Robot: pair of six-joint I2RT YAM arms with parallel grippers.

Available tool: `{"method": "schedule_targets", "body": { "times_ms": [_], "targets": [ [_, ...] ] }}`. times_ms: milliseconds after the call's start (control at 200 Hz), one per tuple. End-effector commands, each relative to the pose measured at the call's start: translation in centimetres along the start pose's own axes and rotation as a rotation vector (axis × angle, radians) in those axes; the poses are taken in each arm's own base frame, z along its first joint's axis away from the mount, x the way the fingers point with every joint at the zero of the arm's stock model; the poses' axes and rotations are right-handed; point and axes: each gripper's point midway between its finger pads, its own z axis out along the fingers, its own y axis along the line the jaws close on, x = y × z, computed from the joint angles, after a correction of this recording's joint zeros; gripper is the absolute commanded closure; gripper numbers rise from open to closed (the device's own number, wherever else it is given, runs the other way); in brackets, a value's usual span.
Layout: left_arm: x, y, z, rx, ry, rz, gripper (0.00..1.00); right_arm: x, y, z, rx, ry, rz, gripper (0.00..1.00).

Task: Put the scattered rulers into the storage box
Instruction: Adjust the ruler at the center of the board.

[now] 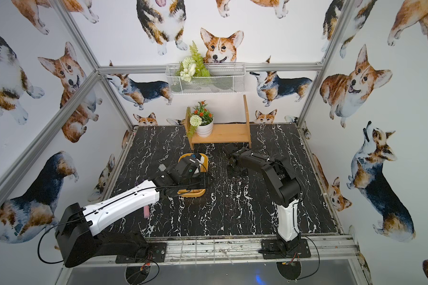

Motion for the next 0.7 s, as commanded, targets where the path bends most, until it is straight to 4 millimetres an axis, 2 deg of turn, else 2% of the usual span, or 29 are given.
{"method": "schedule_targets", "body": {
  "times_ms": [0,140,355,696],
  "targets": [
    [-0.2,0.1,-0.3,-0.003,-0.017,-0.006,0.52,1.1,-0.3,-0.9,0.004,0.028,0.016,0.38],
    [-0.1,0.2,-0.3,0.002,-0.018,-0.013,0.52,1.3,-0.3,-1.8,-0.002,0.019,0.008,0.38],
    [0.1,0.0,-0.3,0.011,-0.016,-0.019,0.52,2.3,-0.5,-1.3,0.023,0.033,-0.004,0.38],
    [0.0,0.2,-0.9,0.003,-0.027,-0.02,0.52,0.2,0.0,-2.0,0.025,-0.019,0.022,0.38]
  ]
}}
